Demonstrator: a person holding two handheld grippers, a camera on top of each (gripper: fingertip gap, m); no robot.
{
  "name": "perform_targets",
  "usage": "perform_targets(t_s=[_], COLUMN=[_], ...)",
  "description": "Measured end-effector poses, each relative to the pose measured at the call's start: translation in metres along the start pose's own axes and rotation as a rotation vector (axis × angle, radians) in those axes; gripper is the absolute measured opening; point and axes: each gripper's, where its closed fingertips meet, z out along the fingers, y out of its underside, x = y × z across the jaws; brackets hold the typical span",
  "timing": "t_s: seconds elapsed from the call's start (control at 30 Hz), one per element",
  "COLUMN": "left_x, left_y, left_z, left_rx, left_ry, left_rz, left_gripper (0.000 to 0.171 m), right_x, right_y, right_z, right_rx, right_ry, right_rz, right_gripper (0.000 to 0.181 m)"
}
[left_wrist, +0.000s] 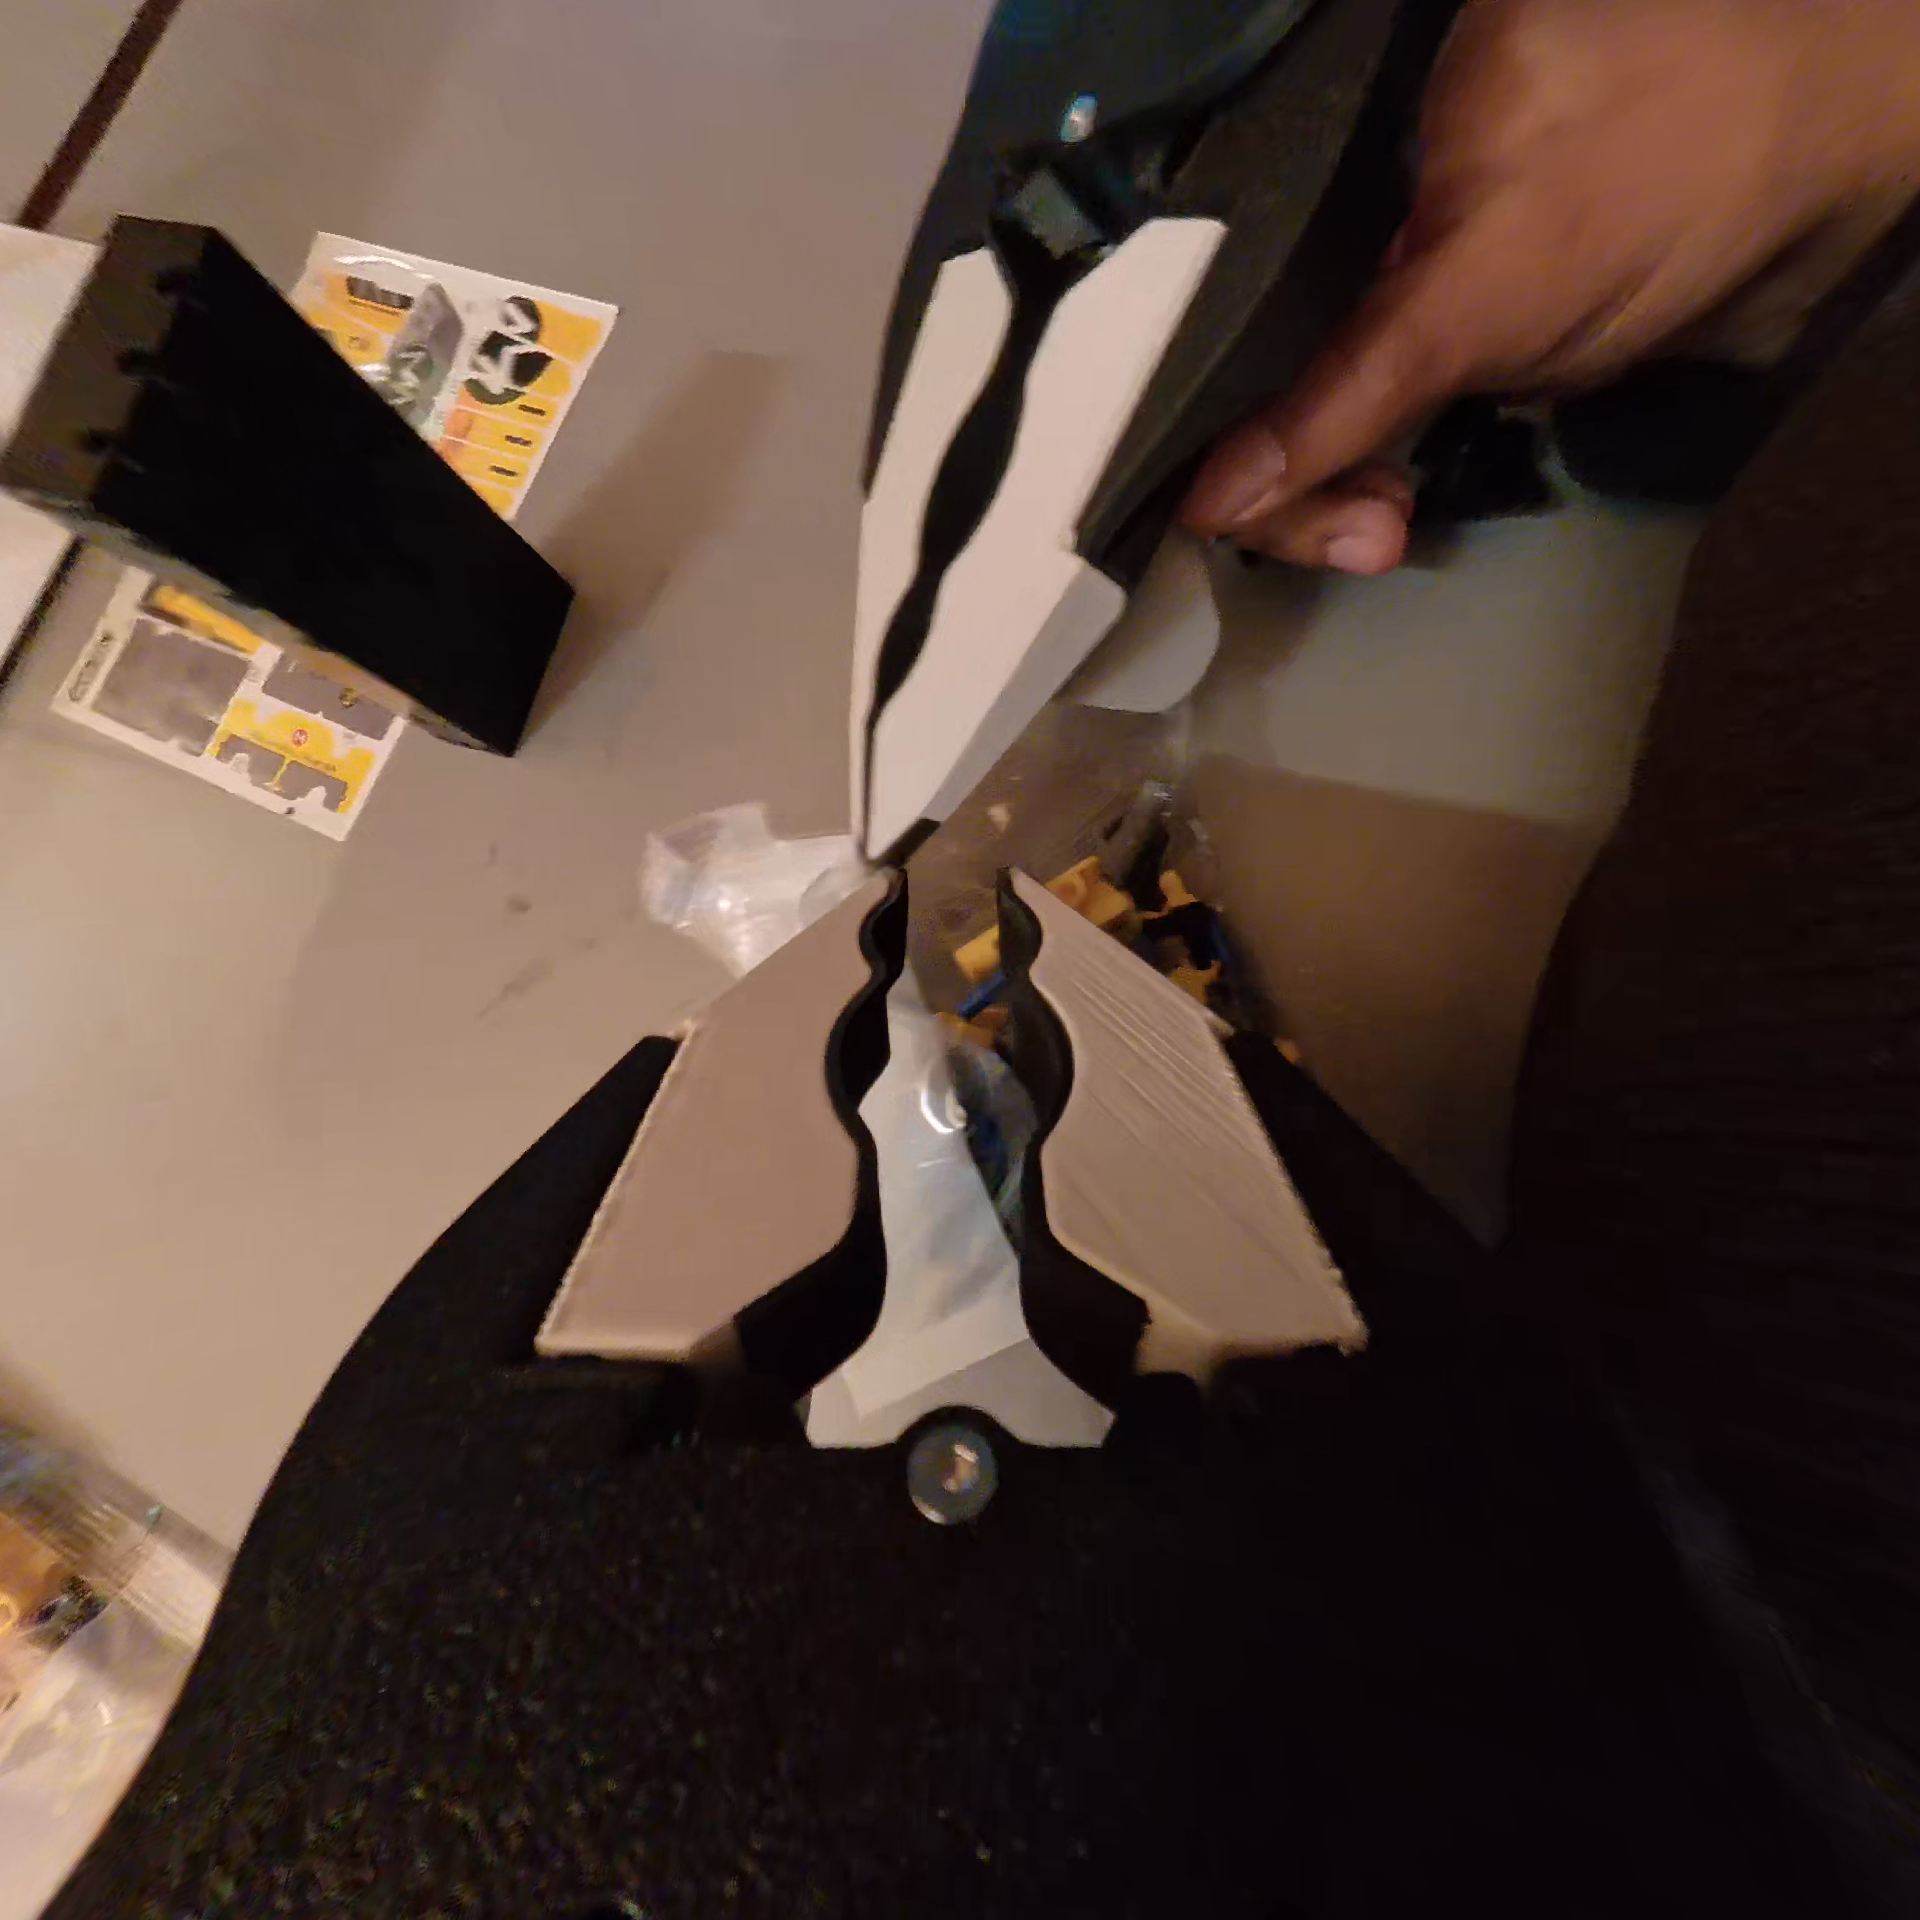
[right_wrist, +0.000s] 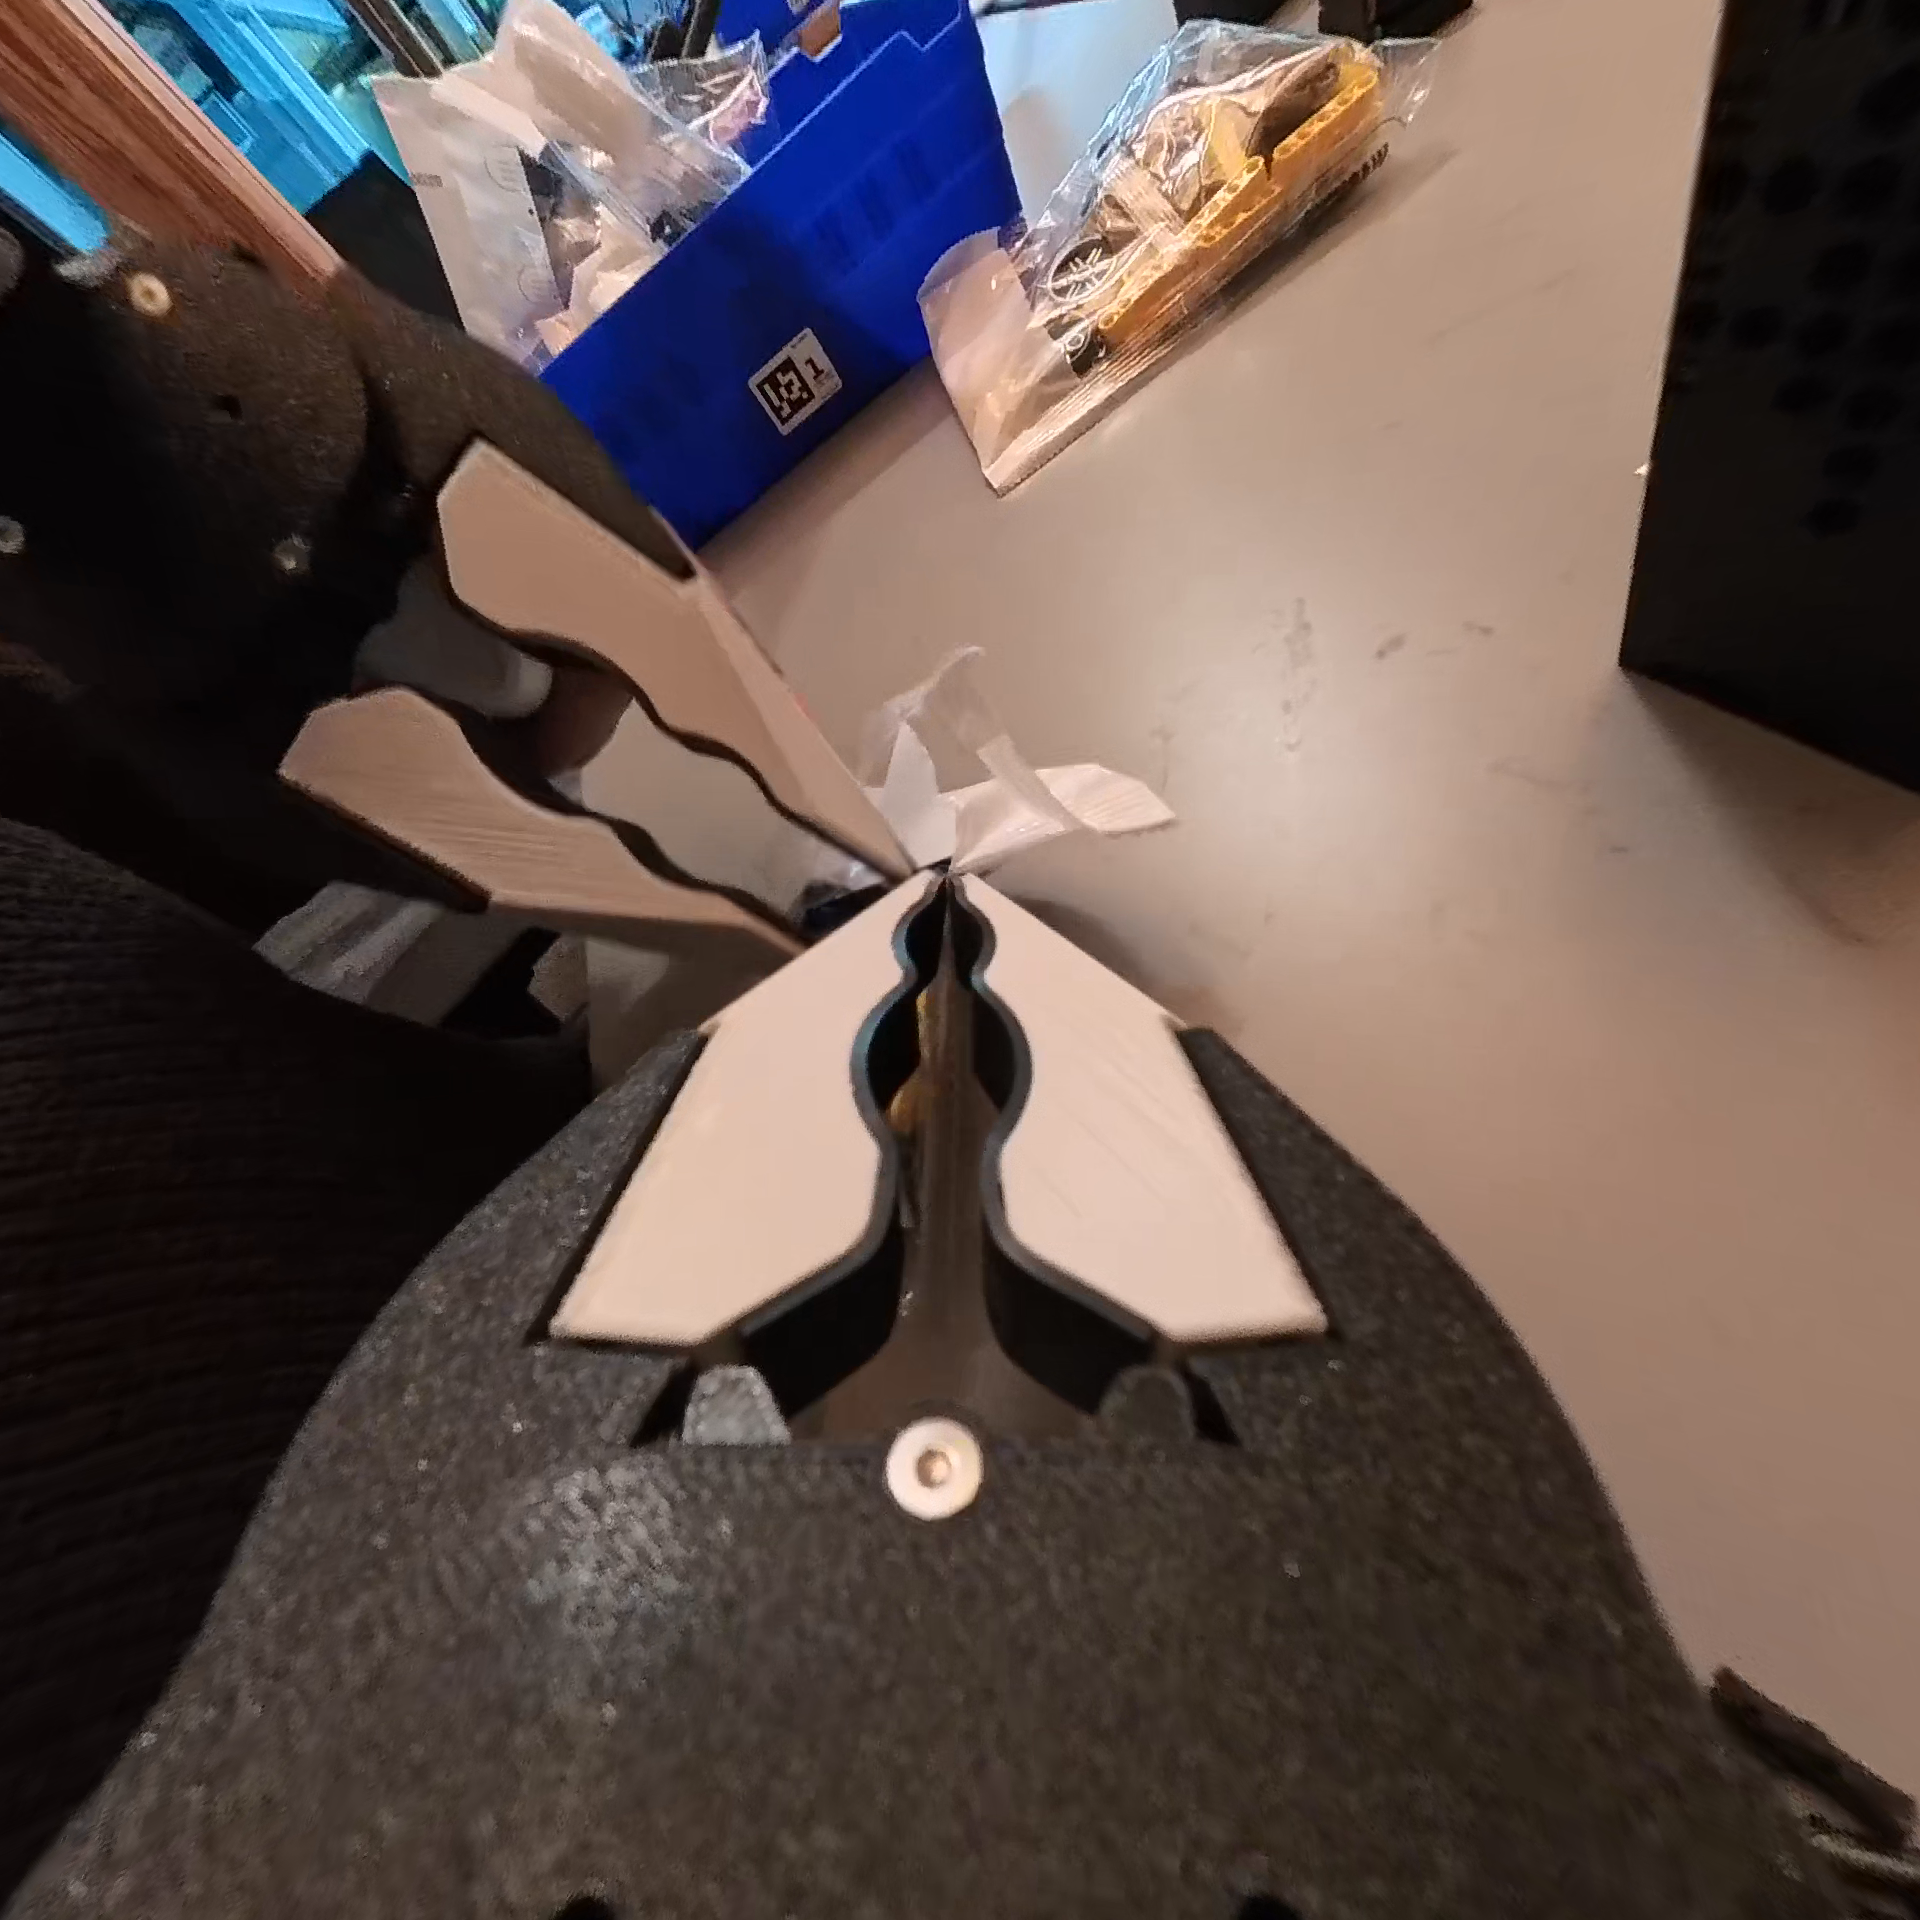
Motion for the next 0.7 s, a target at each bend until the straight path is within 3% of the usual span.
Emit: perform_targets(t_s=[0.17,0.3,0.43,0.7], left_x=[-0.015,-0.023,-0.013,-0.014], left_y=[-0.001,0.007,0.009,0.011], left_z=[-0.003,0.001,0.005,0.002], left_rx=[0.014,-0.043,-0.030,-0.054], left_ry=[-0.048,-0.123,-0.063,0.009], left_rz=[-0.021,0.109,0.245,0.295], left_gripper=[0.016,0.016,0.015,0.001], right_x=[-0.002,-0.006,-0.008,-0.008], right_y=[0.003,0.004,0.007,0.007], right_z=[0.000,0.001,0.003,0.004], right_rx=[-0.013,-0.023,-0.055,-0.097], right_ry=[-0.007,-0.020,-0.035,-0.013], right_rz=[-0.009,-0.028,-0.031,-0.052], right_gripper=[0.000,0.000,0.000,0.000])
